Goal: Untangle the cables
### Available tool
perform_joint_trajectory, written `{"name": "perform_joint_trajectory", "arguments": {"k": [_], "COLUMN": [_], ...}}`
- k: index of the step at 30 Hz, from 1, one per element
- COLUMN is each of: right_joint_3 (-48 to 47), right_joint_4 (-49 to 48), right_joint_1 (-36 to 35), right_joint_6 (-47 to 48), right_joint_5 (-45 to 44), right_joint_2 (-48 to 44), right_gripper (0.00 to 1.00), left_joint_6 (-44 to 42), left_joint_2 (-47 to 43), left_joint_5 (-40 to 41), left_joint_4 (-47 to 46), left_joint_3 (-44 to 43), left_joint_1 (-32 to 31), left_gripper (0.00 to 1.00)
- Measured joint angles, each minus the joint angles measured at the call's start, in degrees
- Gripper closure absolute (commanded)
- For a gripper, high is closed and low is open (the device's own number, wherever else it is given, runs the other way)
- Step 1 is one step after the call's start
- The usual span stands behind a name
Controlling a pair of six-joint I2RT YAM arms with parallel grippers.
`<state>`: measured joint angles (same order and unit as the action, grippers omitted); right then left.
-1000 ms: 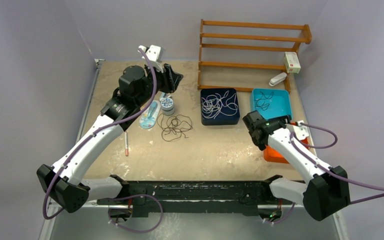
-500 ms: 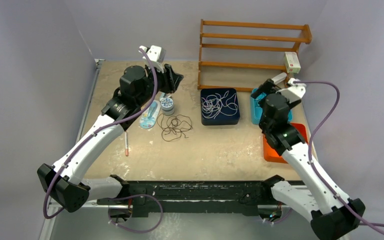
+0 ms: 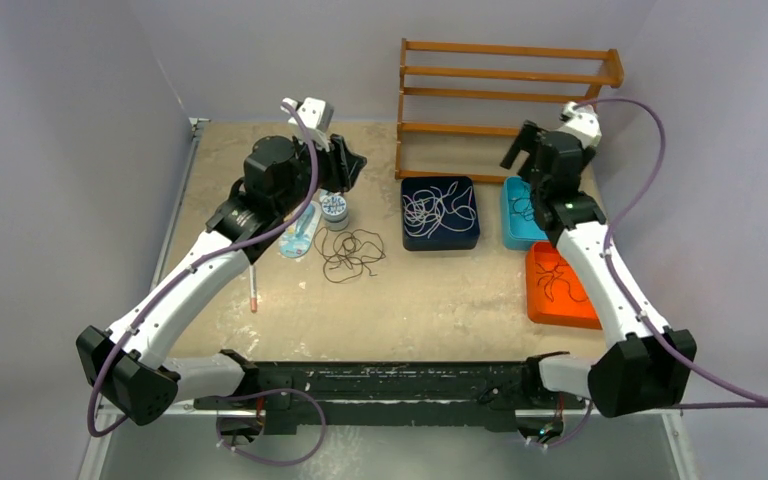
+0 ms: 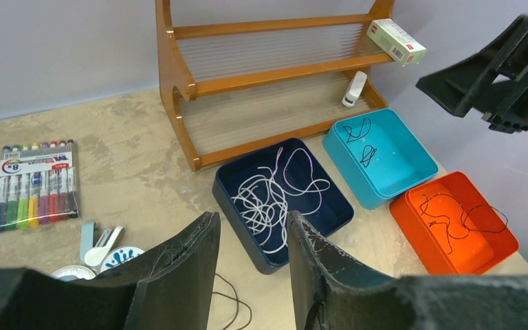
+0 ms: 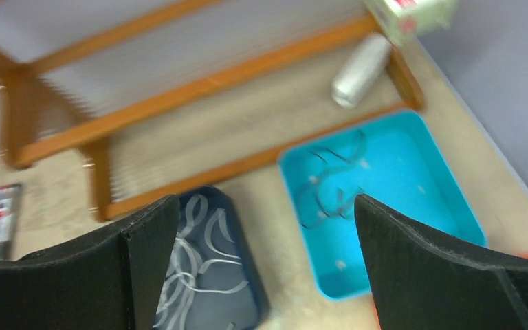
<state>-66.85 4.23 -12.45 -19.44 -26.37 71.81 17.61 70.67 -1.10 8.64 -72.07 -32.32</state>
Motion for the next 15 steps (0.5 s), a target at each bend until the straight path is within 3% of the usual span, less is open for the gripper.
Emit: {"name": "perform_joint_trajectory", "arguments": {"k": [9,15], "right_joint_3": [15.3,22.1], "right_joint_4": [4.1,2.8], "right_joint_1": [19.8,22.2], "right_joint_6": [-15.0,-21.8], "right_joint_5": [8.0,14.1], "right_joint_2": [-7.3,-4.7], "right_gripper": [0.0,0.01], "left_joint_6": [0.9,0.9], "left_joint_2": [-0.3,-0.8], "left_joint_5": [0.0,0.1], "left_joint_4": [-0.1,-0.1], "left_joint_3": [0.7,0.8], "left_joint_1": [0.0,0.0], "left_gripper": [0.6,0.6]}}
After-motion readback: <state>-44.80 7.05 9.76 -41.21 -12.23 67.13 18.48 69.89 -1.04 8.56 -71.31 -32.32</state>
